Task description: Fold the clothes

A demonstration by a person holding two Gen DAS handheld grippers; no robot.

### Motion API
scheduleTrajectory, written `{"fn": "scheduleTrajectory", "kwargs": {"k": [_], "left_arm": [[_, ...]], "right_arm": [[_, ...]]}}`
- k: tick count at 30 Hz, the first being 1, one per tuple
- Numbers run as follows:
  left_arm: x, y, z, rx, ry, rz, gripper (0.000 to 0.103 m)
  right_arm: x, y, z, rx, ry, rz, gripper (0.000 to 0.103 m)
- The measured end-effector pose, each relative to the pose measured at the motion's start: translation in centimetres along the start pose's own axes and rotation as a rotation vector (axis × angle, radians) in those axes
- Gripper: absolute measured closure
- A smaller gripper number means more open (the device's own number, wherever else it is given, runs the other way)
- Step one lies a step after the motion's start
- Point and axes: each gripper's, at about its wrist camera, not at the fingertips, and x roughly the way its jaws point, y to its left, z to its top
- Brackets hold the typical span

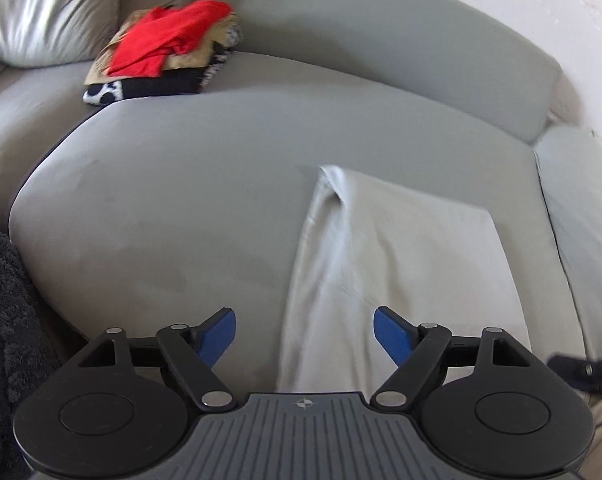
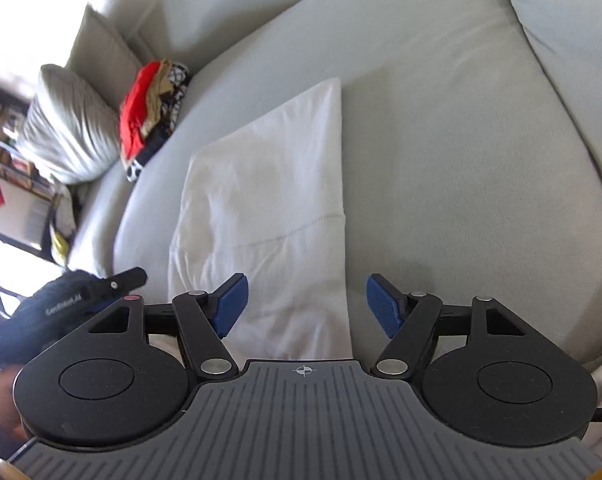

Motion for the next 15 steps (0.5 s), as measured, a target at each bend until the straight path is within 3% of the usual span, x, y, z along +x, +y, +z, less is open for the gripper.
{"fn": "scheduleTrajectory", "kwargs": {"k": [3,10,15], "left_arm": [[0.6,2.4,1.8,-0.083,-0.004,-0.047,0.027],[5.5,3.9,2.8,-0.197,0.17,-0.235,0.029],[6.8,3.6,2.3,-0.212,0.256,-0.393,0.029]], "right_arm": [[1.0,-0.9,0.9,0.055,0.01,0.062,0.031],[2.9,-3.0,2.2,0.194,0.043,0.159,0.033],[4.2,-3.8,3.0,0.221,0.072,0.2,0.039]]}}
